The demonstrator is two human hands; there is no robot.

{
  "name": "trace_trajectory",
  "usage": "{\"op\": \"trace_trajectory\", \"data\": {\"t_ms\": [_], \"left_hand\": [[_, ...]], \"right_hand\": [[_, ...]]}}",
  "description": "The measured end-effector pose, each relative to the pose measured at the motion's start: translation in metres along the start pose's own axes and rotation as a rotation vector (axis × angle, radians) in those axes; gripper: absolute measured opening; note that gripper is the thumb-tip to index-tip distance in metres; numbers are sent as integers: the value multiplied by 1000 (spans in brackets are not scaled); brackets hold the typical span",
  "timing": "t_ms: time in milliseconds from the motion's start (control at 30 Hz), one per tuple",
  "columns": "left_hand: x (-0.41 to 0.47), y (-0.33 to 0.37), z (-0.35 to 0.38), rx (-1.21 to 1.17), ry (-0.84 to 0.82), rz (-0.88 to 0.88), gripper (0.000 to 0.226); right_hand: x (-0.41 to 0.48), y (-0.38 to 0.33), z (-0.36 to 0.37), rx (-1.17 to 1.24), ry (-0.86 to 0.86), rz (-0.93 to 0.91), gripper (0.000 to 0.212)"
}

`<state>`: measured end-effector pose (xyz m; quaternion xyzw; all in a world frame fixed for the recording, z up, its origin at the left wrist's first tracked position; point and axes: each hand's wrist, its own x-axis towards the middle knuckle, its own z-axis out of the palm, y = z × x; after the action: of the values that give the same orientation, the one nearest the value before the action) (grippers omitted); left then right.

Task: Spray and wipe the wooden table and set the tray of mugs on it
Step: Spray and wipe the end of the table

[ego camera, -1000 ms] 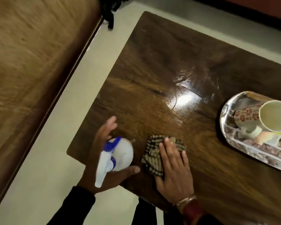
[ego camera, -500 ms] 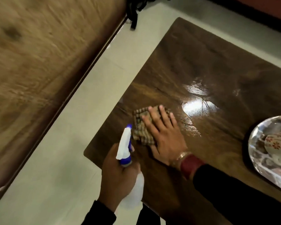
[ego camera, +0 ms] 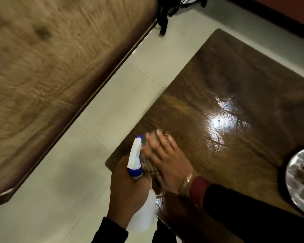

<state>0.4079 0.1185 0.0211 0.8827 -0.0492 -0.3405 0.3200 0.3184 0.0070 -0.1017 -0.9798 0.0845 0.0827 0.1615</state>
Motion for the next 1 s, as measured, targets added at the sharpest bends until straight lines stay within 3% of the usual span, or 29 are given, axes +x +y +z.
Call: {"op": "trace_trajectory", "data": {"t_ms": [67,100,167,233,300,367,467,500,567,667,767,833,900,1000], "left_hand": [[-1,-3,-4,0,-5,-47,43],[-2,-5,-6,6,-33,-78,45],[-7,-12,-7,45,-78,-121,46],[-11,-19,-4,90,-77,-132,44],[-14,-18,-2,107,-43,-148,45],[-15,-10,-3,86,-43,-162,48],[-15,6,-8,51,-56,-32,44],[-14,11,-8,81,-70,24,37],[-5,16,-6,126,-89,91,29],[8,22,13,130,-173,15,45],[11,33,38,192,-211,57,38],[12,44,51,172,-203,68,37],[14,55,58,157,-206,107,41],[22,70,65,167,-209,190,46]], "right_hand": [[-48,7,3,-30,-97,-97,104],[-58,29,-6,-32,-115,-61,106],[-48,88,-21,-30,-28,153,104],[-3,135,-47,34,69,485,96],[57,137,-59,83,150,701,94],[95,94,-51,77,132,611,95],[61,5,-13,44,33,79,86],[29,-13,-3,25,-5,-21,84],[-27,3,1,12,-28,4,88],[-57,105,-26,26,32,310,92],[-15,188,-61,70,148,623,89],[26,186,-64,84,182,713,91],[39,156,-53,64,171,589,93],[-18,108,-33,11,75,211,90]]}}
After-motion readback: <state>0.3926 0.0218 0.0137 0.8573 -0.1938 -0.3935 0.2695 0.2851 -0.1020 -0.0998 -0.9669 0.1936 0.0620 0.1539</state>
